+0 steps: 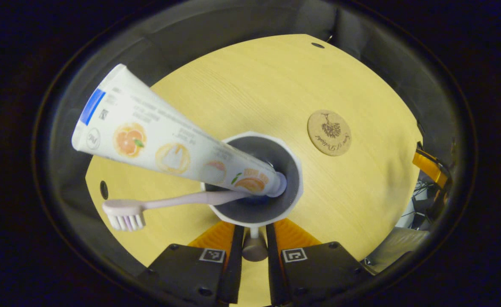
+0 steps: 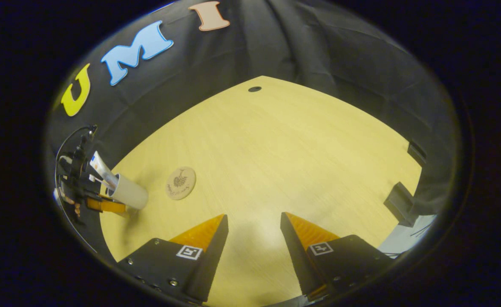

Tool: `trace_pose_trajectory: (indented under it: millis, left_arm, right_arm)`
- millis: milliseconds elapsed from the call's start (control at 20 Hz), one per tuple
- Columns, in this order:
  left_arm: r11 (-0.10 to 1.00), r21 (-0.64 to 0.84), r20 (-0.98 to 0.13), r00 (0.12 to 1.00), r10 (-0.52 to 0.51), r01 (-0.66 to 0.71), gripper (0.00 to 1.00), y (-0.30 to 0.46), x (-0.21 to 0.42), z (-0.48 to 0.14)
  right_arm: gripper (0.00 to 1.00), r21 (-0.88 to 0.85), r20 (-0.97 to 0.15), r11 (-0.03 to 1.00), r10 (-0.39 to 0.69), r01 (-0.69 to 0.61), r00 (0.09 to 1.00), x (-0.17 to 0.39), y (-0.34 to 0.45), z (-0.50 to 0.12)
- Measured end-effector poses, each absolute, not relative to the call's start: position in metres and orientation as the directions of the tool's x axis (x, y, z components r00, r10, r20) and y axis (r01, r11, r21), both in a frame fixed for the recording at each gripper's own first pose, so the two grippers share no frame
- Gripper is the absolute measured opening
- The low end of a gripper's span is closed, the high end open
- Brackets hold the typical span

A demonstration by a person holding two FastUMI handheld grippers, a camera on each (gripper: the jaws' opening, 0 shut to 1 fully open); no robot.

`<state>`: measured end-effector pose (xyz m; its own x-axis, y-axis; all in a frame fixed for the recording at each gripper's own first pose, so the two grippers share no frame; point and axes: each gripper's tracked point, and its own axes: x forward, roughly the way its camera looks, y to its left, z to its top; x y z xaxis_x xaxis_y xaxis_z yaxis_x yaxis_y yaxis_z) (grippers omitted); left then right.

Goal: Put the toothbrush and toothpaste on the desktop into the cup, then pick up the cup and place it on the coaster on the desktop.

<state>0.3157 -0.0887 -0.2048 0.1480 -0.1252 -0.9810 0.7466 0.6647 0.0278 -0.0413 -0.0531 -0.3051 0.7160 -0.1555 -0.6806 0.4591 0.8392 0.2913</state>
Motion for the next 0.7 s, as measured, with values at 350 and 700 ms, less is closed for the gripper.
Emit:
trace_pose_trajectory:
  millis: [350,700]
  left_arm:
    - [0.671,0.033,-0.978,0.163,-0.132,0.741,0.24,-0.098,0.314,-0.204]
    - [0.606,0.055,-0.971,0.183,-0.151,0.793,0.24,-0.135,0.311,-0.180]
  right_arm:
    - [0.76,0.292,-0.678,0.858,-0.126,0.423,0.724,-0.028,-0.043,-0.301]
    - [0.76,0.305,-0.678,0.855,-0.114,0.419,0.727,-0.026,-0.046,-0.304]
